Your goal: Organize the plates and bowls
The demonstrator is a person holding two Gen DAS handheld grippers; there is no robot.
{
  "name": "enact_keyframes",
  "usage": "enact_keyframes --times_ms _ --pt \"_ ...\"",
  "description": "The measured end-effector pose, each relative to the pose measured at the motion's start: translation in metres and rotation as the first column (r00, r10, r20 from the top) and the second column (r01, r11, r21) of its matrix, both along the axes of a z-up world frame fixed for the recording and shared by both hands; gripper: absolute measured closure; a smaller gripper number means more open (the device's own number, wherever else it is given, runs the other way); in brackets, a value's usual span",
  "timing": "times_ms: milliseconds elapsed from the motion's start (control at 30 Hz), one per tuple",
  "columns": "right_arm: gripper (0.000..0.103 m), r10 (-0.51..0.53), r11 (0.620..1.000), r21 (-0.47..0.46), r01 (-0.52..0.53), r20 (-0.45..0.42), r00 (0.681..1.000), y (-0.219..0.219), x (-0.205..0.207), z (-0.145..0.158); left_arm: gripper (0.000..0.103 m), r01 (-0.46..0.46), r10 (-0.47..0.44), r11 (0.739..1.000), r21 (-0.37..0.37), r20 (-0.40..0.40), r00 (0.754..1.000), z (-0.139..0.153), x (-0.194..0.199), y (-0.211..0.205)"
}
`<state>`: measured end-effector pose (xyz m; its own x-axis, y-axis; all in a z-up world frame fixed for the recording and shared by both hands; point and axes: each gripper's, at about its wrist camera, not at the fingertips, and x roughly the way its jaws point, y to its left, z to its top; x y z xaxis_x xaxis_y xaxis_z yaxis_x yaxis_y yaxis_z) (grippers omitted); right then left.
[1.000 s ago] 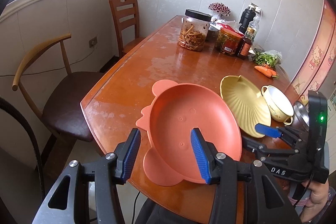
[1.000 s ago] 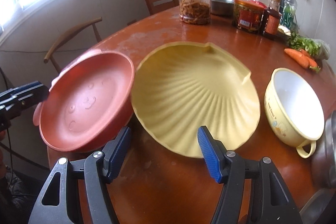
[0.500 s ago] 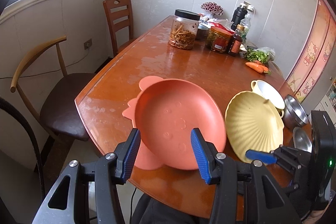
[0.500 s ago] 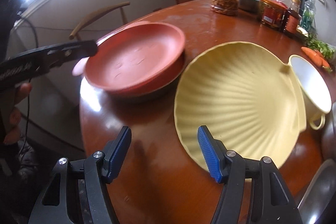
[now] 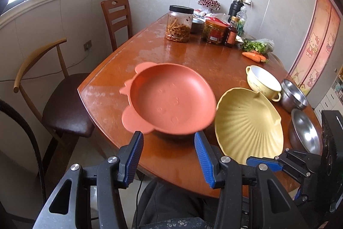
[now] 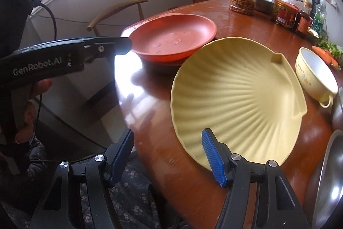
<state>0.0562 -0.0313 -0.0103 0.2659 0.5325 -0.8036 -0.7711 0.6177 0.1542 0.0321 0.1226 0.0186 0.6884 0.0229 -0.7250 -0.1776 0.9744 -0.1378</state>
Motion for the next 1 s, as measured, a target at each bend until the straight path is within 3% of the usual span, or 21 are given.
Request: enact_keyframes --times_ms 500,633,733,867,1000 --pt "0.035 -0.055 0.998 0.044 0.054 0.027 0.998 -0.023 -0.008 0.013 0.053 0.059 -0.060 0.998 -0.017 -0.019 0.998 -0.010 0.001 -0.024" --pt "0.035 -0.170 0.981 0.108 0.163 0.051 0.984 -0.047 0.004 0.024 0.053 0.066 -0.067 0.997 -0.028 -0.029 0.997 -0.014 0.004 -0.029" --pt "0.034 -0.270 0.961 0.096 0.261 0.088 0.959 -0.060 0.015 0.026 0.053 0.087 -0.088 0.996 -0.035 -0.038 0.995 -0.019 0.007 -0.037" --pt "0.032 -0.310 0.946 0.100 0.307 0.009 0.951 -0.064 0.031 0.017 0.053 0.114 -0.116 0.993 -0.034 -0.058 0.992 -0.026 0.013 -0.049" --pt "0.032 -0.333 0.941 0.081 0.329 0.036 0.942 -0.060 0.038 0.014 0.053 0.128 -0.130 0.991 -0.040 -0.071 0.989 -0.032 0.018 -0.055"
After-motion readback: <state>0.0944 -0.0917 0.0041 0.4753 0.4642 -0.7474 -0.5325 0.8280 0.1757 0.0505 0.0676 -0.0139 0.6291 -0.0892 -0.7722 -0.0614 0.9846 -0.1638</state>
